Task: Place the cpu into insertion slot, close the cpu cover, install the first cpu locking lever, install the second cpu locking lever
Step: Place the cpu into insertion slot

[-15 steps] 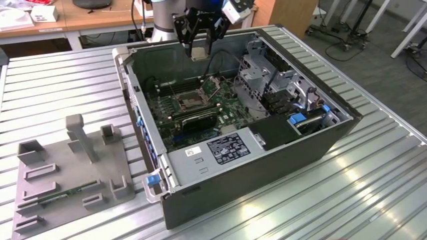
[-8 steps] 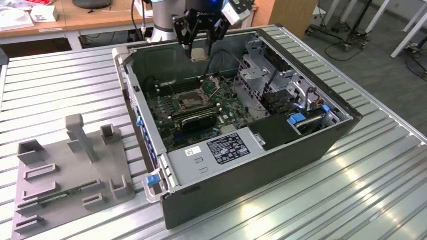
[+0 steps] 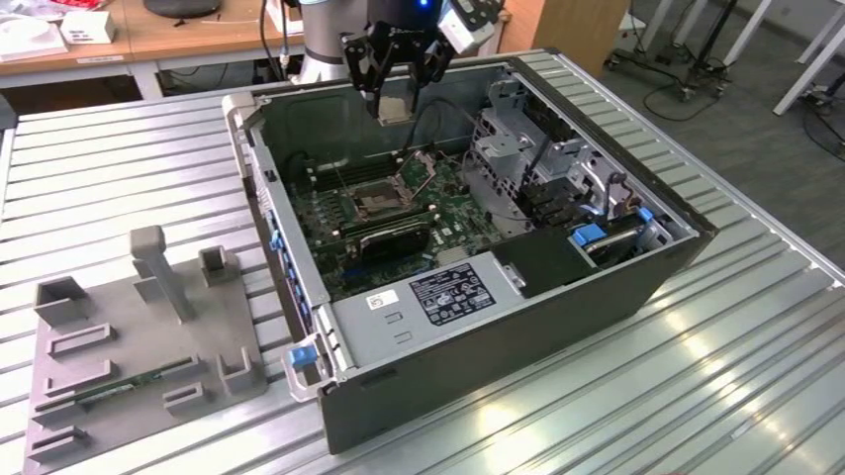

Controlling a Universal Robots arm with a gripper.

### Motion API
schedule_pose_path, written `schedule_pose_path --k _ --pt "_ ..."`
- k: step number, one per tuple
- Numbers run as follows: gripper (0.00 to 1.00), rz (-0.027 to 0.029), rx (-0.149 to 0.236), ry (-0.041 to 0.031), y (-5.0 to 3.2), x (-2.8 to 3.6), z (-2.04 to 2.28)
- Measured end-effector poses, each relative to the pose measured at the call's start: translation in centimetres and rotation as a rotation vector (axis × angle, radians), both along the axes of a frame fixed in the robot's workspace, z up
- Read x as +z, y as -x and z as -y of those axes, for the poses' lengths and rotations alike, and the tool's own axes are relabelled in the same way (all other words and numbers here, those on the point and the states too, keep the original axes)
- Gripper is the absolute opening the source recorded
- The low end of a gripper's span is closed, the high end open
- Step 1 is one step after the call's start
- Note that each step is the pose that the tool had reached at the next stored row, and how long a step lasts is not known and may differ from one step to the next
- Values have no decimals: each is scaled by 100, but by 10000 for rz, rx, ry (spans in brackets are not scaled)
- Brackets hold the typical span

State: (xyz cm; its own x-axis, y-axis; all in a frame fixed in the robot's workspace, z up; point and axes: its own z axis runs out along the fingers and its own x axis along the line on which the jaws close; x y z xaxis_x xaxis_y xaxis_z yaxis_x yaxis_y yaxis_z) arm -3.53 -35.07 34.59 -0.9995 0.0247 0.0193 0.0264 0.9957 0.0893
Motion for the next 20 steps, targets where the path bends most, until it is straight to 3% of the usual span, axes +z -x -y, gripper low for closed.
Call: schedule_pose_path --k 20 --pt "54 0 0 0 0 -42 0"
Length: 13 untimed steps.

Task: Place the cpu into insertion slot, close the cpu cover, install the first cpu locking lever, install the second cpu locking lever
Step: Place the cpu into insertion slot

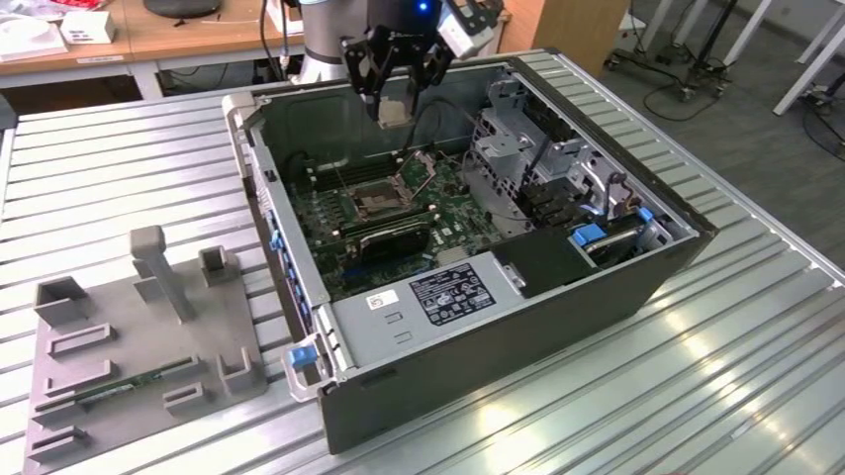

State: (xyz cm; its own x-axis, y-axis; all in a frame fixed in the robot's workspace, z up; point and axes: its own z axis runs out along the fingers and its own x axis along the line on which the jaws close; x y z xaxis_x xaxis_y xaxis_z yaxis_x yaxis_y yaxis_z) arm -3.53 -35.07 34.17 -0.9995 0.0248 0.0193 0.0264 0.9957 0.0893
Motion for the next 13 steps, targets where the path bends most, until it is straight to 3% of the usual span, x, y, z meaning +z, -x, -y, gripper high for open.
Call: schedule_pose_path --k 13 --pt "54 0 0 -1 0 -72 0"
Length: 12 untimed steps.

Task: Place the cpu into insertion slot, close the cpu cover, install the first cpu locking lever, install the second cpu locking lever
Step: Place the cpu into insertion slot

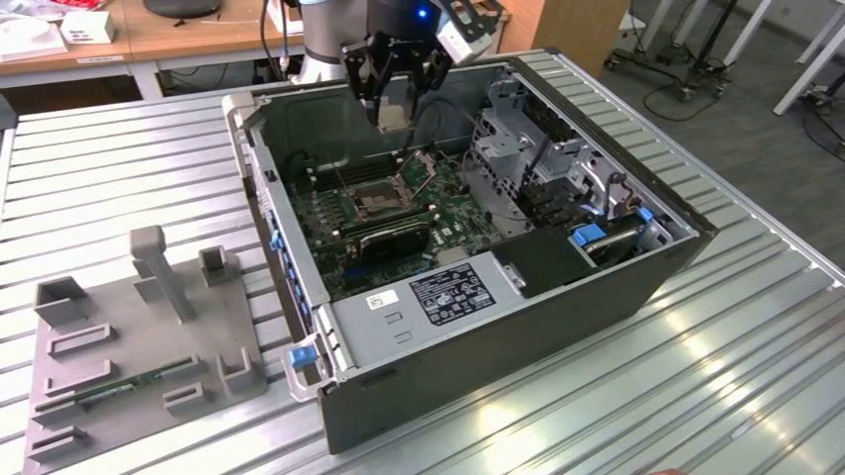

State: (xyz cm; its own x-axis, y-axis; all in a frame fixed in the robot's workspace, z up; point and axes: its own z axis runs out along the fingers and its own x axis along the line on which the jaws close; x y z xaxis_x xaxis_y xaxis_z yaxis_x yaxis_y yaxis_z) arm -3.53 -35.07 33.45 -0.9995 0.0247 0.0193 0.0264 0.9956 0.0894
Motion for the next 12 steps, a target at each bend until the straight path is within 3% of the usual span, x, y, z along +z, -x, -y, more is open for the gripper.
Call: schedule_pose_path --k 12 --pt "54 -2 0 9 0 -57 0"
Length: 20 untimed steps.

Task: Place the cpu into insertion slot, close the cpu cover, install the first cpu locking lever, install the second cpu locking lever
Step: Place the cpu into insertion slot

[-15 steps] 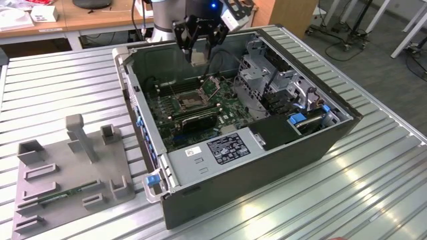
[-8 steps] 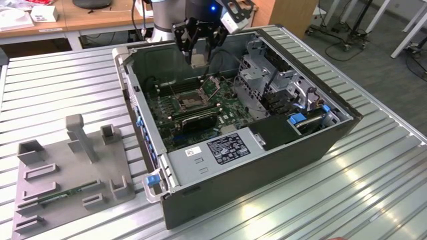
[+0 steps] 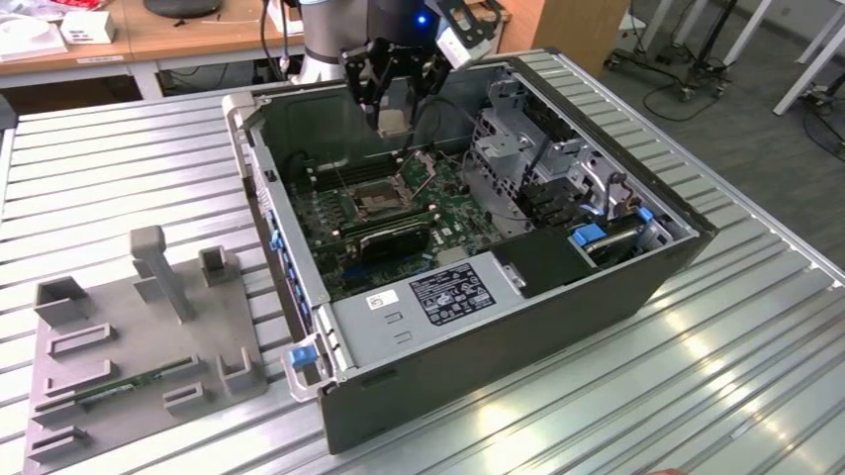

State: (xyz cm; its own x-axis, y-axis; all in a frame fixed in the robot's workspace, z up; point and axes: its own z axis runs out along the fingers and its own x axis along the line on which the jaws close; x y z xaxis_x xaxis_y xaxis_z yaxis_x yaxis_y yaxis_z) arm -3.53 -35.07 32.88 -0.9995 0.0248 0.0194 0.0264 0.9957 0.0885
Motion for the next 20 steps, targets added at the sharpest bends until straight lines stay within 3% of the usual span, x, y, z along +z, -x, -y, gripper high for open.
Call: schedule_pose_path --k 3,13,20 --pt "54 2 0 -3 0 -34 0" --pt "54 3 -1 -4 3 -55 0" --pt "54 3 0 -1 20 -159 0"
